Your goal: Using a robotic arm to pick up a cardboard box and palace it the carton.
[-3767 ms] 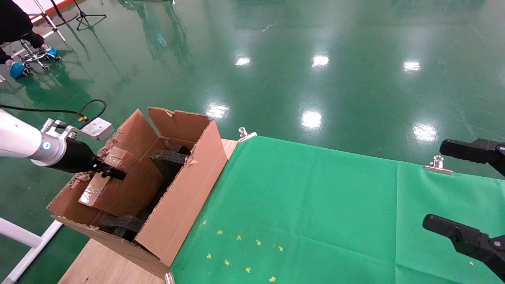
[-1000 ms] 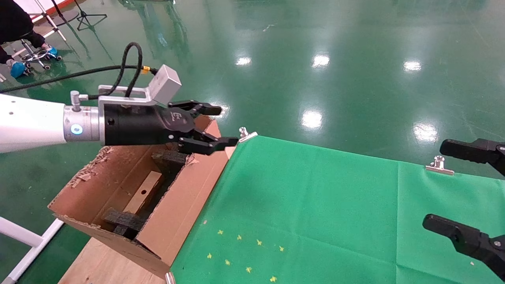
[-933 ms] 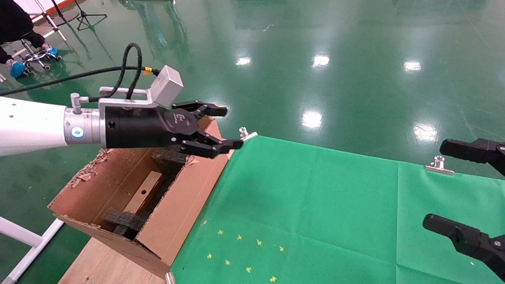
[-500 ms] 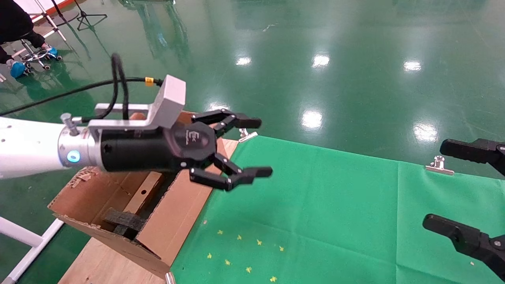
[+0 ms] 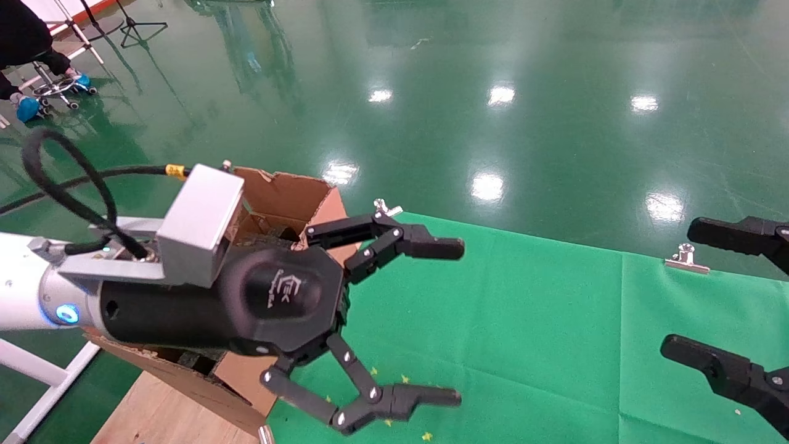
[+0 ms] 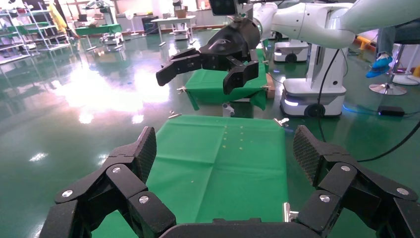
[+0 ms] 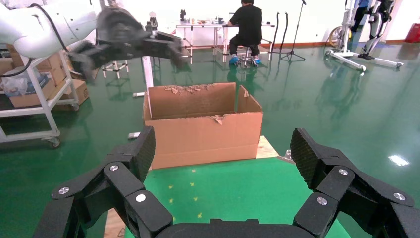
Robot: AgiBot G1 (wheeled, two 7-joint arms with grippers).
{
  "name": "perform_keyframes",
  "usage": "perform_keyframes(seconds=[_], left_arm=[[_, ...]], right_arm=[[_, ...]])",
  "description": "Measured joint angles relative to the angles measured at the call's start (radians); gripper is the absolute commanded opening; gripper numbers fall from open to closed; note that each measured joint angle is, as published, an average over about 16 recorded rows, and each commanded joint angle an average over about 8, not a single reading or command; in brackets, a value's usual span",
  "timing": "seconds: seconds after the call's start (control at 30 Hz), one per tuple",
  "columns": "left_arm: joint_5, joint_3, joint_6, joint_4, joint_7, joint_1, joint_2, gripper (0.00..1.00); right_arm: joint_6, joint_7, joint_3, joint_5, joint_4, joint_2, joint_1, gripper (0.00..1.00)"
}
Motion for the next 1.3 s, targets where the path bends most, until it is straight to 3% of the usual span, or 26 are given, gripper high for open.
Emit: perform_keyframes(seconds=[1.3], left_arm=[[0.014,0.006,-0.004,0.014,-0.002,-0.011,0.001,1.00]], right_arm=[[0.000,0.000,0.000,0.000,0.000,0.000,0.000,1.00]])
